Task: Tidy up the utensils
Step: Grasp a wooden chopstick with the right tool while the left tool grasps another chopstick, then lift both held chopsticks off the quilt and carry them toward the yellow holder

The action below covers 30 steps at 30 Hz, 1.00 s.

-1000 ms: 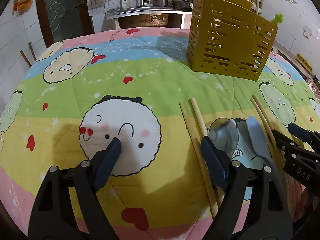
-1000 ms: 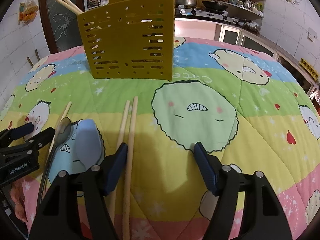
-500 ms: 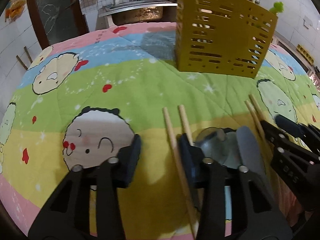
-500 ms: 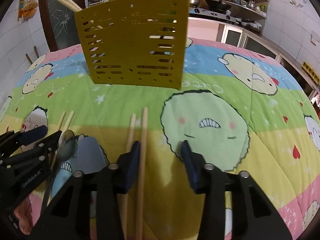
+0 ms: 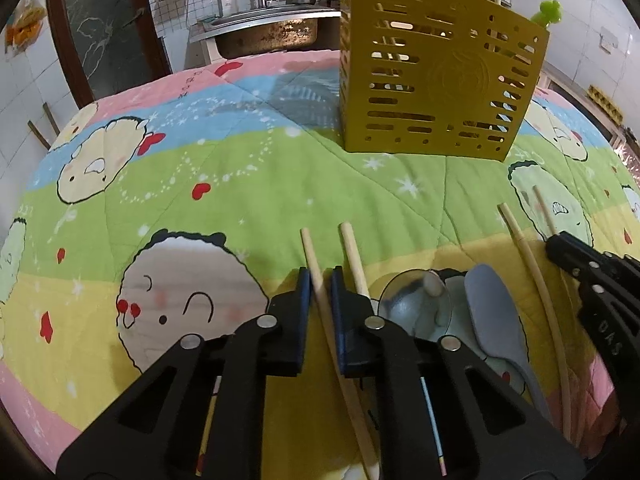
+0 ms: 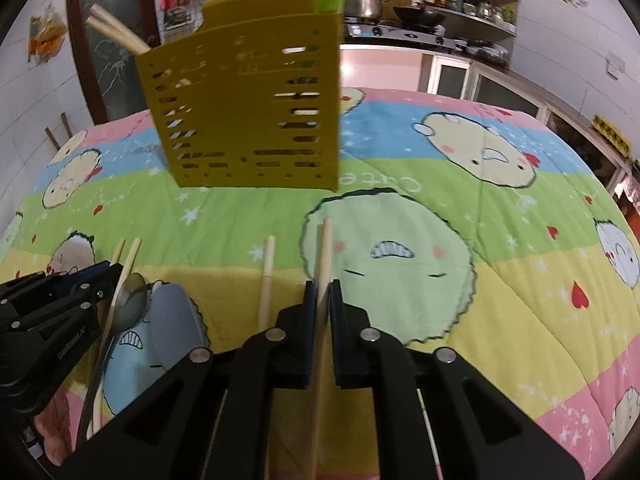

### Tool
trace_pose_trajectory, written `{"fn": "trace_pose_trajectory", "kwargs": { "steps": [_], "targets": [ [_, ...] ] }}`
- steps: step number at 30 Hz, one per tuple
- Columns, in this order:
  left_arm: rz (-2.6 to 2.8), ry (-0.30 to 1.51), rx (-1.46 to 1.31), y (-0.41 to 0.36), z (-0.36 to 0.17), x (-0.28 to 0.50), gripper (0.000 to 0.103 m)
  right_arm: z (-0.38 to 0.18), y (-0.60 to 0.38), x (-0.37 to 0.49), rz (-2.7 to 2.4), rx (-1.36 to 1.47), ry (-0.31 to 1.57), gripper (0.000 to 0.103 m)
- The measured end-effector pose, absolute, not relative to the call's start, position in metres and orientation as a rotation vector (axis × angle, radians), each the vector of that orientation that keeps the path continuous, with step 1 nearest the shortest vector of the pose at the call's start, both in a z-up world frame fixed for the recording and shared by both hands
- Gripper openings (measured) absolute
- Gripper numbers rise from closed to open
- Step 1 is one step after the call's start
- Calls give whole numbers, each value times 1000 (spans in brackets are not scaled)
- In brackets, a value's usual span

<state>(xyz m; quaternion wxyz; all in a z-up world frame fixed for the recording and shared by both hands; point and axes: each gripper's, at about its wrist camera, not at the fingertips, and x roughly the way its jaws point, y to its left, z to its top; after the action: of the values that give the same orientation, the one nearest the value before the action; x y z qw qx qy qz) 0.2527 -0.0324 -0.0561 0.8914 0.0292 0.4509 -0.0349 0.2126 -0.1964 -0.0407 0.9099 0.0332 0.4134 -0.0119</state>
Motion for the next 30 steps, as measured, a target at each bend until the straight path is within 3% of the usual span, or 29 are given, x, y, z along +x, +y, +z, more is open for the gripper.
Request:
{"fn": "trace_pose_trajectory", "kwargs": {
  "steps": [15,30],
  "targets": [
    [-104,929,60,-30,-57,260,9,-50,-194,228,-54,22,925,6],
    [-112,864,44,-29,-47,249,7,-39,-205,212,-32,120,852,6]
  ]
}}
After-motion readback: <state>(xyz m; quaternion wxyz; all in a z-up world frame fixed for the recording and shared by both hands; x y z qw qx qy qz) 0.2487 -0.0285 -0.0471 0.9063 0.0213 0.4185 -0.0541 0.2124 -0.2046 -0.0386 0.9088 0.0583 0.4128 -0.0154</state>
